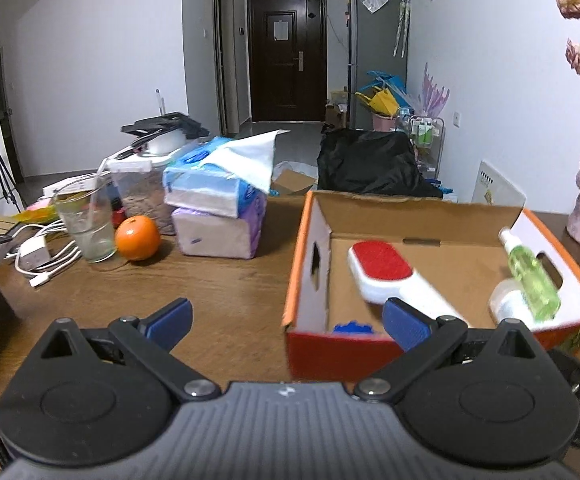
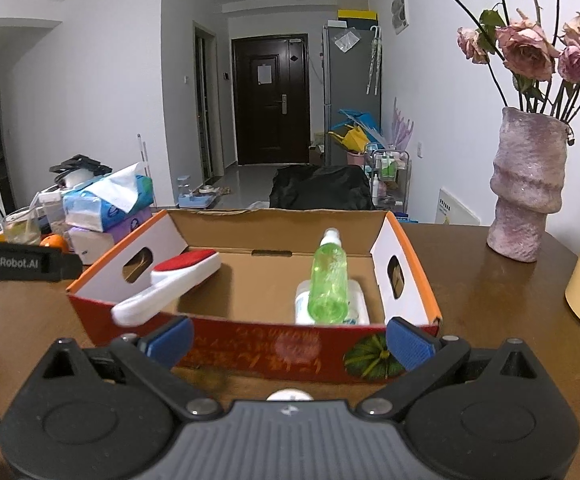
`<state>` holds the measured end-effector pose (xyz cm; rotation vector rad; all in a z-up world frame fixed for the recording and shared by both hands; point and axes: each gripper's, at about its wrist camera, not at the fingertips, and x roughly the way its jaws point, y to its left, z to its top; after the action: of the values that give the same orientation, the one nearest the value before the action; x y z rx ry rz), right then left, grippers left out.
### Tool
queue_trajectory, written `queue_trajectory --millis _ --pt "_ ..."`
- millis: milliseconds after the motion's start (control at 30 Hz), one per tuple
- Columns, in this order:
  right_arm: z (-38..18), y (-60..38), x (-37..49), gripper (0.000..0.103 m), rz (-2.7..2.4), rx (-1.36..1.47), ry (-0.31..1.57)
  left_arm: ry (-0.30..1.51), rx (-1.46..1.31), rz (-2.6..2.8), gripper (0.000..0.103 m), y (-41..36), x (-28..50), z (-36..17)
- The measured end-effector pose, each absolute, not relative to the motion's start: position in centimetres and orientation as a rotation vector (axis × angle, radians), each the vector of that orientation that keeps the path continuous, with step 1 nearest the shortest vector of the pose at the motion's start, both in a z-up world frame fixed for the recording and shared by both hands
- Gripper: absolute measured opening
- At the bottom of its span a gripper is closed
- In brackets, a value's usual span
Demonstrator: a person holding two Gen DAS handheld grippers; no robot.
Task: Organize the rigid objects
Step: 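Withdraw both tools from the box toward the objects on the table, then grasp the purple screw cap with the right tool while the left tool reaches toward the tape roll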
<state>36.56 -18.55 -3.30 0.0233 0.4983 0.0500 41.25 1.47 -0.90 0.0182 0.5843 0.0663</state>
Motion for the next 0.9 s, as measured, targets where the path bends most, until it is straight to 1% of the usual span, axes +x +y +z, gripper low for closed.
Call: queue_trajectory --millis 367,600,900 --pt "-4.5 -16.8 32.3 0.103 0.043 0.036 0.504 0.571 0.021 0.038 0.103 5.1 36.6 -1.8" --pt "-5.7 -14.8 29.5 0.103 0.049 0.032 0.520 0.605 0.008 0.030 0.103 7.2 34.8 -2.8" --pt "-6.9 -11.7 26.9 0.103 0.086 0.023 0.563 0.605 0.002 0.030 0.103 9.7 33.0 -3.2"
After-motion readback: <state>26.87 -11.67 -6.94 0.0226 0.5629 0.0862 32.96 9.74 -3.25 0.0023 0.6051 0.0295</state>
